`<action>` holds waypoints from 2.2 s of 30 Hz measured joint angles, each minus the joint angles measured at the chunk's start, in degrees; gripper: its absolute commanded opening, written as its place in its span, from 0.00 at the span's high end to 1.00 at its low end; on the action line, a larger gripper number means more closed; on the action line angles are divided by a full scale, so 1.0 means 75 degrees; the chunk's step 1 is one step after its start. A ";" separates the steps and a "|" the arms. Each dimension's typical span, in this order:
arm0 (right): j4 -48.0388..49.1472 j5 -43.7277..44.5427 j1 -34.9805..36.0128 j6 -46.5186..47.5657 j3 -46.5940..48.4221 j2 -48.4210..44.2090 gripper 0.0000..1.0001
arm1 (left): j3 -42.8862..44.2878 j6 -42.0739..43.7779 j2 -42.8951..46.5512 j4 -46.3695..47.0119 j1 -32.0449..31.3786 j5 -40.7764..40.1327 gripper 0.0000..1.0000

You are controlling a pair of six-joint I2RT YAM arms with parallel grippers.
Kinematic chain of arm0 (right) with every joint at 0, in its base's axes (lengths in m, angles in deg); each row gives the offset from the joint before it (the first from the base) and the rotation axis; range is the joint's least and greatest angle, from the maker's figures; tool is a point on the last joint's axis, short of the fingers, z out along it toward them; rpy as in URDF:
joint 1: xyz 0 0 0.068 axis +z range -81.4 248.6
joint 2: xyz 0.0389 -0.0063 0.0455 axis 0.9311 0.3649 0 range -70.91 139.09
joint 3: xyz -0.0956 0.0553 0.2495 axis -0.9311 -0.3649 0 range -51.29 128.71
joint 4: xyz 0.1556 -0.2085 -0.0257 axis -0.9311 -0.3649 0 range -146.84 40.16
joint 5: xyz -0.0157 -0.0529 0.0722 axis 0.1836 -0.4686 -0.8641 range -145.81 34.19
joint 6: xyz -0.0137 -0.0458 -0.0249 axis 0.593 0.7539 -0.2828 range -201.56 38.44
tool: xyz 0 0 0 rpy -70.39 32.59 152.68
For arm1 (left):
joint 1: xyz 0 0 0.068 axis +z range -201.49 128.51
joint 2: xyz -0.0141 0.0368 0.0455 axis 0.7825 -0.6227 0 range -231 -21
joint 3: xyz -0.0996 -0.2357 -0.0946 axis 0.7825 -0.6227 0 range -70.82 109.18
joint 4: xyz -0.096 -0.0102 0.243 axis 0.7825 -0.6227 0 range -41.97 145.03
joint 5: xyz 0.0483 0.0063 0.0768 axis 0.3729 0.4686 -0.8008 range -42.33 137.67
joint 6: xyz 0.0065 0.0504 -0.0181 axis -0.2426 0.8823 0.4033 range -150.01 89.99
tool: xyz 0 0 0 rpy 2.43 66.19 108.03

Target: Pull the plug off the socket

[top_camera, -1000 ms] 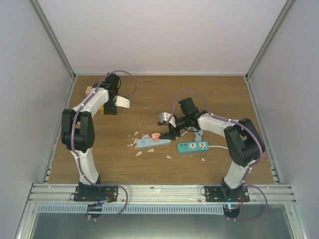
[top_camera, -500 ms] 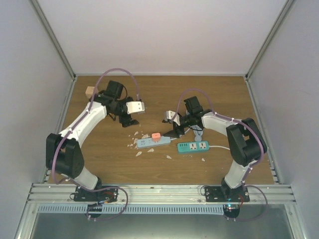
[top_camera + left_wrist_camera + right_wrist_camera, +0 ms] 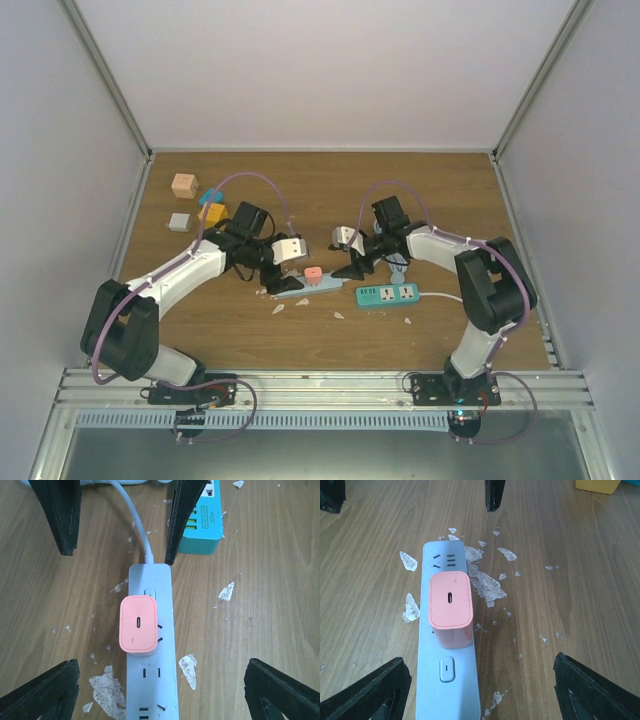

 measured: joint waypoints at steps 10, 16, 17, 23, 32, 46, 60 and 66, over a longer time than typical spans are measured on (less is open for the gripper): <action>0.0114 -0.0125 0.0000 -0.0073 -0.0163 -0.0128 0.20 | -0.0527 -0.0530 0.0003 0.0828 -0.0312 -0.0064 0.13; 0.0455 -0.0361 0.0000 -0.0391 -0.0379 -0.0216 0.20 | -0.0554 -0.0708 -0.0236 0.1250 -0.0481 -0.0128 0.21; 0.0507 -0.0402 0.0000 -0.0446 -0.0411 -0.0224 0.20 | -0.0554 -0.0729 -0.0306 0.1297 -0.0513 -0.0149 0.22; 0.0921 -0.0609 0.0000 -0.0825 -0.0621 -0.0239 0.20 | -0.0554 -0.0842 -0.0761 0.1565 -0.0667 -0.0280 0.34; 0.1536 -0.0679 0.0017 -0.1271 -0.0909 -0.0233 0.20 | -0.0554 -0.0930 -0.1107 0.2005 -0.0761 -0.0568 0.67; 0.2072 -0.0530 0.0096 -0.1498 -0.1145 0.0286 0.19 | -0.0213 -0.0382 -0.1431 0.1856 -0.0717 -0.0595 0.78; 0.2273 -0.0391 0.0172 -0.1536 -0.1032 0.0860 0.18 | -0.0105 -0.0388 -0.1708 0.2028 -0.0595 -0.0169 0.78; 0.2393 -0.0152 0.0347 -0.1413 -0.1183 0.0898 0.19 | -0.0108 -0.0274 -0.1743 0.2046 -0.0580 -0.0085 0.78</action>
